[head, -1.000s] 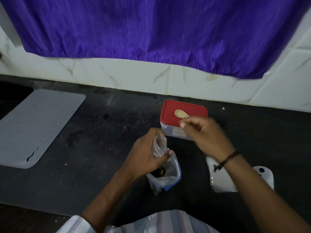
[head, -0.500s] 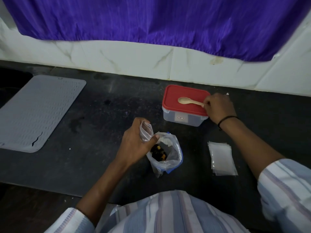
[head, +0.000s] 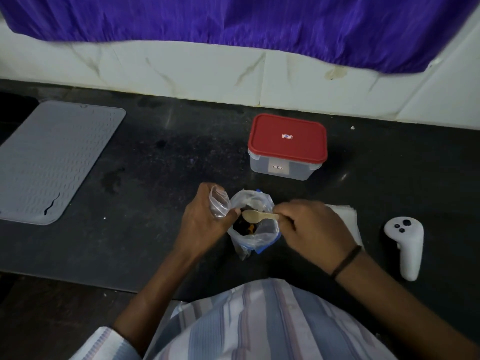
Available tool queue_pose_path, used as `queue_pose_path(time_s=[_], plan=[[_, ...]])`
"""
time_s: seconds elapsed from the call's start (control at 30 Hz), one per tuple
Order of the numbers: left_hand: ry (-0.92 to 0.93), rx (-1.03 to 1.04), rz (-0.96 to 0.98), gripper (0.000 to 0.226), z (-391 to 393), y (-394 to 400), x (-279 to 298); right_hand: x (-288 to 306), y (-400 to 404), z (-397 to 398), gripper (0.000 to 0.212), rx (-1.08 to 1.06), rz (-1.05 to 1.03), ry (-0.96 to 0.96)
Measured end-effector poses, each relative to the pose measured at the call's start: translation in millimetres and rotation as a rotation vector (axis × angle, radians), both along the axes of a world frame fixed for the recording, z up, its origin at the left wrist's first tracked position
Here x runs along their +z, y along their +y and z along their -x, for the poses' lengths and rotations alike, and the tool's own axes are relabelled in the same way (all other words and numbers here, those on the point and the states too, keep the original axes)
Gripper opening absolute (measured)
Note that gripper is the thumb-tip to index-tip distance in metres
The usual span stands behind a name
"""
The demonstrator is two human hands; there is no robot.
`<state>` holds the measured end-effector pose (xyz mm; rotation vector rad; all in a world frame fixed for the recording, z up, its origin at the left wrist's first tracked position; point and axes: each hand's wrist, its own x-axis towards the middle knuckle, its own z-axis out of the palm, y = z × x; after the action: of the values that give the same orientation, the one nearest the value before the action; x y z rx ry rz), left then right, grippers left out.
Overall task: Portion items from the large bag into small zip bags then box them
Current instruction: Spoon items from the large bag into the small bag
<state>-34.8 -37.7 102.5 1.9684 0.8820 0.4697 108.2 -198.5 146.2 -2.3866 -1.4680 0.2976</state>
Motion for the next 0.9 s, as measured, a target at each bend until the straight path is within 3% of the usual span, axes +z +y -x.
queue_pose_path(time_s=[0.23, 0.67, 0.9], plan=[[0.083, 0.052, 0.099, 0.043, -0.3, -1.9, -6.0, -27.1, 22.5, 10.4, 0.016, -0.066, 0.076, -0.102], [-0.075, 0.086, 0.567, 0.029, -9.8, -3.6, -20.5, -46.7, 15.0, 13.3, 0.016, -0.217, -0.083, 0.122], [-0.129, 0.094, 0.630, 0.027, -9.2, -3.0, -21.9, -50.5, 20.2, 11.3, 0.020, -0.154, 0.094, 0.165]])
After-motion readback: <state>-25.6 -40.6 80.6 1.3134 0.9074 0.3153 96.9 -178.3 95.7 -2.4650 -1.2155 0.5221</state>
